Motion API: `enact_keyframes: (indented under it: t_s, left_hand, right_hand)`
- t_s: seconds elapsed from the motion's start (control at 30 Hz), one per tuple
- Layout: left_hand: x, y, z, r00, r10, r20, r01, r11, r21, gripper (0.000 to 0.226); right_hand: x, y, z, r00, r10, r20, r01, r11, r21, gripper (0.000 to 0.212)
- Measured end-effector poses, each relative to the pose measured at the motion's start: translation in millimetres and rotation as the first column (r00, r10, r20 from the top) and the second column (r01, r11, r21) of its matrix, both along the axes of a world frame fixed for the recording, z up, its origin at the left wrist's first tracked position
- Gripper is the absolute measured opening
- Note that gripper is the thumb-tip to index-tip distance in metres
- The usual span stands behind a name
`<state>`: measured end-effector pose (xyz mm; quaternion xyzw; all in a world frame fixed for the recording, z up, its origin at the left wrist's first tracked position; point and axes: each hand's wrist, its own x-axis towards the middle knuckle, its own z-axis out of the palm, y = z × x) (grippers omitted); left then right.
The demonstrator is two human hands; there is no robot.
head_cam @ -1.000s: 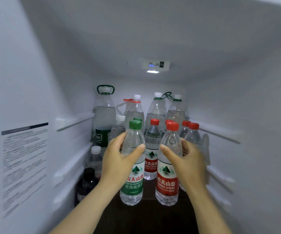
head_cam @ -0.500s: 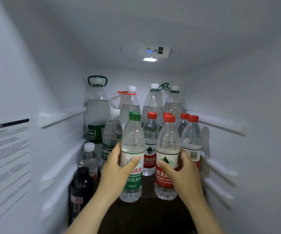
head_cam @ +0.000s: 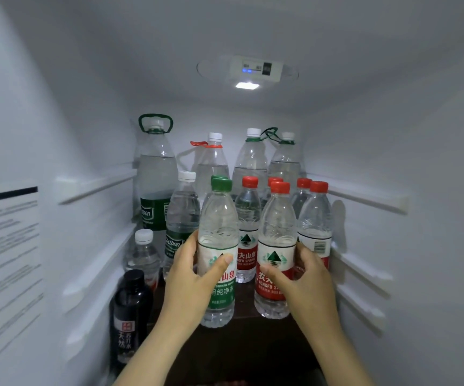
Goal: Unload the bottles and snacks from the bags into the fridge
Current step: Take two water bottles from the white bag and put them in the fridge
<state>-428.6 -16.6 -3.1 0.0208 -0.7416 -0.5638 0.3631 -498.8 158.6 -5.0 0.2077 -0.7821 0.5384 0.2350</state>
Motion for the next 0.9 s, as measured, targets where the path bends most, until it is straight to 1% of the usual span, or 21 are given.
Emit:
enact_keyframes:
  t_s: [0.07,0.17,0.33,0.4,0.5,0.6,0.77,0.9]
  left_hand:
    - [-0.2,0.6,0.8,1.0,-0.003,-0.007,0.003,1.0,0.002,0.057]
    - [-0.2,0.9,0.6,1.0,-0.003,-0.005,0.003,1.0,-0.005,0.06]
    - [-0.3,1.0,-0.1,1.0,0.004,-0.017,-0.005,1.0,-0.011,0.059]
    - [-0.9,1.1,0.3,1.0,0.002,-0.021,-0.002,1.0,-0.011,0.061]
    - [-2.3,0.7,-0.2,1.0,0.001,-0.025,-0.001,1.0,-0.007,0.06]
    - [-5.1,-0.7,-2.4,1.0,0.006,-0.031,-0.006,1.0,-0.009,0.057]
    - [-15.3,1.7,-2.9,0.999,0.008,-0.033,-0.009,0.999,-0.035,0.058]
    - [-23.7,7.8,-2.1,0.999,0.002,-0.034,-0.004,0.999,-0.038,0.063]
  right_hand:
    - [-5.0,-3.5,-2.0,0.999,-0.026,-0.02,0.026,1.0,0.016,0.057]
    - [-12.9,-9.9,-4.5,0.995,-0.083,-0.063,0.086,0.995,0.047,0.059]
    - [-18.5,-15.1,-5.6,0.97,-0.207,-0.127,0.22,0.971,0.093,0.054]
    - [-18.1,-15.0,-4.9,0.942,-0.292,-0.166,0.314,0.941,0.128,0.053]
    - [-18.1,-14.9,-4.2,0.883,-0.412,-0.223,0.452,0.874,0.176,0.06]
    - [-20.4,-15.3,-4.2,0.879,-0.419,-0.229,0.454,0.881,0.133,0.067]
    - [-24.7,-14.4,-8.1,0.893,-0.378,-0.242,0.405,0.911,0.072,0.053]
    - [-28.1,-15.1,-9.9,0.891,-0.377,-0.253,0.403,0.913,0.061,0.05]
